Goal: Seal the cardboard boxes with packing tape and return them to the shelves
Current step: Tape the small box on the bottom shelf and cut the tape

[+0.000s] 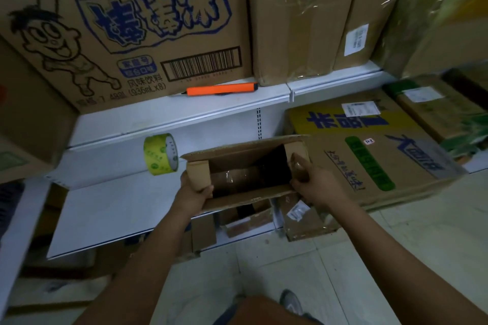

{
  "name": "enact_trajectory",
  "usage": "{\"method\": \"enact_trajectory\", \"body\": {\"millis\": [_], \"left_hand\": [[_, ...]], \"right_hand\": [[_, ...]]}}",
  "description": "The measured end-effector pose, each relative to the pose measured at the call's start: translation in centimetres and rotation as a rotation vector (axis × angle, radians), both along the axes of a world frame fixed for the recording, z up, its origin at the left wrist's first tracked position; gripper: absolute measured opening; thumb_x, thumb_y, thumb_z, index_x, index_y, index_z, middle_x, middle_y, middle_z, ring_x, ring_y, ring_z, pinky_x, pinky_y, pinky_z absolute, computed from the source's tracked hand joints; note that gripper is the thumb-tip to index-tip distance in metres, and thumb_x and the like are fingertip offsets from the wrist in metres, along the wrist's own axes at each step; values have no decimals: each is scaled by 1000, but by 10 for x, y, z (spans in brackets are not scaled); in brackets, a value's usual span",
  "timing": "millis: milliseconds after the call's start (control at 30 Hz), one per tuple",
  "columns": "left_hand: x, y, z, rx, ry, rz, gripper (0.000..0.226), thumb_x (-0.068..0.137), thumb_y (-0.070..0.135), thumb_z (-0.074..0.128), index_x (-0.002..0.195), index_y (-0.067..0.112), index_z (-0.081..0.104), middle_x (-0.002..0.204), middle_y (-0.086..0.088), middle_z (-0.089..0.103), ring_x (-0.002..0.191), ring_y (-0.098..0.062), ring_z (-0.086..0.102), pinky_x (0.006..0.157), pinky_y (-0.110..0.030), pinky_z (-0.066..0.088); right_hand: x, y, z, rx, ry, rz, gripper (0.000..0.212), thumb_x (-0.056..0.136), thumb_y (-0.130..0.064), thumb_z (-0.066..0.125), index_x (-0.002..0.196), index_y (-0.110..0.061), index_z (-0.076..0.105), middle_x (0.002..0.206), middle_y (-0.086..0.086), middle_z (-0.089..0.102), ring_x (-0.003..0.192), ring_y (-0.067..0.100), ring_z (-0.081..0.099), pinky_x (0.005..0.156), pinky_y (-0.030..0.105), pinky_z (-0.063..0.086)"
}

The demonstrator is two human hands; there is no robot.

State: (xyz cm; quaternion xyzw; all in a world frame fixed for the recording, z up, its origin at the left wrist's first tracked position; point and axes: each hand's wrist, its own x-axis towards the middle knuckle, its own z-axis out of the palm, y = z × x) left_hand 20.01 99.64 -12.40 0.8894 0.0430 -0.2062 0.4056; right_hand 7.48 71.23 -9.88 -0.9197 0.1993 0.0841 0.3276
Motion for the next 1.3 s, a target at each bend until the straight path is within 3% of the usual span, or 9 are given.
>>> {"method": "enact_trajectory", "body": {"millis": [133,300,400,500,633,767,967,1167,1300], "left_hand": [[4,1,-8,-121,156,54,52,75,14,74,123,17,55,109,-18,67,89,-29,66,65,-43,60],[-2,-14,-19,-186,280,143,29,96,5,58,116,25,52,92,-8,60,74,-18,58,46,-22,46],[7,-15,-21,-169,293,171,34,98,16,55,127,29,45,96,-10,62,75,-22,59,51,-24,46],[7,-16,-19,-165,351,211,42,96,13,54,130,33,39,107,-13,61,87,-27,58,53,-26,45],[6,-15,-17,-274,431,284,58,93,4,57,136,37,37,116,-11,58,93,-26,57,57,-29,50],[7,-16,-9,-409,396,427,64,100,14,49,154,34,23,130,-8,47,107,-32,55,65,-35,54],[-2,-15,-4,-661,208,349,62,103,32,49,156,36,18,144,0,43,126,-33,54,94,-39,51],[-6,-5,-9,-257,-52,78,90,86,62,57,158,27,16,146,-4,42,133,-30,49,110,-46,42],[2,-18,-5,9,43,166,90,90,61,58,158,18,19,155,-21,24,135,-42,42,106,-48,42]], "right_hand": [[-4,0,5,15,-65,-80,90,93,-37,66,159,-31,6,125,15,65,102,30,65,71,29,44],[-7,-4,-10,-16,35,-116,107,94,-38,63,155,-17,-22,123,21,64,75,21,61,57,30,47],[-5,-5,-18,-261,-35,-139,102,95,-52,52,153,-21,-26,161,21,19,119,41,55,90,45,50],[7,1,-19,-486,-181,-54,96,95,-58,47,156,-24,-18,167,10,-6,143,42,29,110,54,33],[21,2,-25,-505,-293,116,69,99,-52,39,158,-27,16,164,6,18,146,38,18,112,54,31],[23,-7,-36,-477,-376,49,50,99,-49,30,127,-18,57,133,7,50,116,35,44,96,45,39],[24,-4,-38,-433,-344,-29,57,100,-52,21,100,-14,64,104,8,64,95,36,55,80,41,44],[14,-5,-39,-497,-319,49,60,97,-63,25,125,-22,58,112,1,65,106,33,54,89,44,43],[2,-7,-53,-495,-296,72,64,96,-66,26,132,-22,57,120,10,53,110,36,46,96,53,43]]}}
